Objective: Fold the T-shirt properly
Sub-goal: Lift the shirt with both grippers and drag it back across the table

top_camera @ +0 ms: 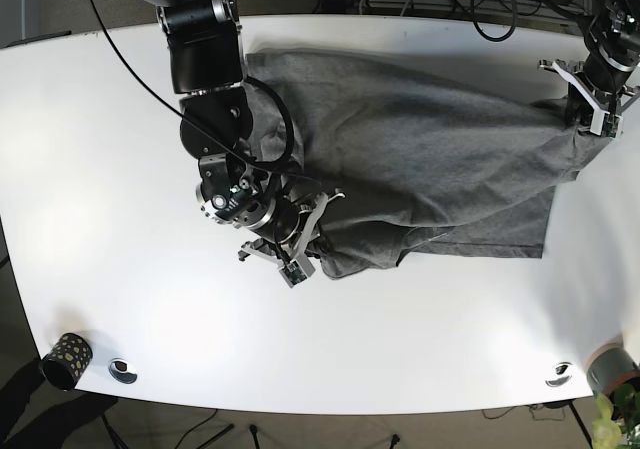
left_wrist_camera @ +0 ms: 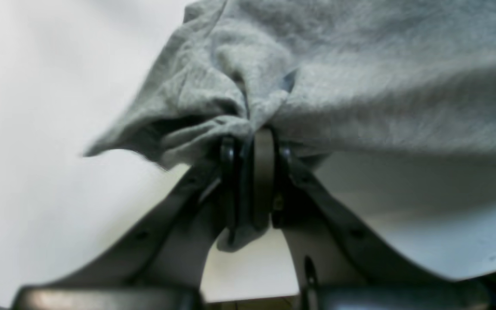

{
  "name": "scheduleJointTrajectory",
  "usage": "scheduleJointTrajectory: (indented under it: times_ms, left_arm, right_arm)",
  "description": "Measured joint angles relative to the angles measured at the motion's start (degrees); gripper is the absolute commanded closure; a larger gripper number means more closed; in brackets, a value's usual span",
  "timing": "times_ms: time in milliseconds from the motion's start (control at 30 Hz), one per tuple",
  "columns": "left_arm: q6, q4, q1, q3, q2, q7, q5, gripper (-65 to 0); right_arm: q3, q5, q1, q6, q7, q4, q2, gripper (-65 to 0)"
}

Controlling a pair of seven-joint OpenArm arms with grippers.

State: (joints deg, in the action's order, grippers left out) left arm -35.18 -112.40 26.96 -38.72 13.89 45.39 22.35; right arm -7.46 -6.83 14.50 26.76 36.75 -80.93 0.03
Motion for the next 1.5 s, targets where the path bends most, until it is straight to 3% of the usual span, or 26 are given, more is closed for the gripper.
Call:
scheduleJointTrajectory:
  times_ms: [367,500,700,1033,1200,1300,1500]
  left_arm:
    - [0.28,0.00,-2.86,0.59,-0.15,0.63,-0.72,0.0]
    - [0.28,0.02,-9.05,2.49,0.07,6.93,-6.51,0.0]
    - [-0.02,0.59,-20.98,8.68,0.15,15.39,-12.94,0.0]
    - [0.00,1.05,-39.43,18.43,0.31,19.37,-21.27,-0.1]
    - [-0.02,4.96,-49.94,20.52,0.31,21.05,-22.51,-0.1]
    - [-0.15,8.17,-55.43,21.00,1.75,20.98,-22.32,-0.1]
    - [-0.20,12.00,-66.99,24.39,6.12,21.57,-22.49,-0.1]
  right_arm:
    - [0.00,-0.28,-4.28,0.28,1.42,-10.58,3.54,0.0]
    - [-0.04,-0.50,-1.95,0.35,1.79,-11.28,6.10,0.0]
    - [0.09,-0.68,4.85,0.31,1.86,-11.02,9.53,0.0]
    - [-0.13,-0.92,18.75,0.61,2.10,-5.46,12.85,0.0]
    - [-0.11,-0.83,26.80,0.76,2.10,-2.67,14.19,0.0]
    - [-0.13,-0.94,32.06,3.06,2.10,-0.68,14.19,0.0]
    - [-0.39,-1.31,40.17,3.85,1.84,0.98,14.58,0.0]
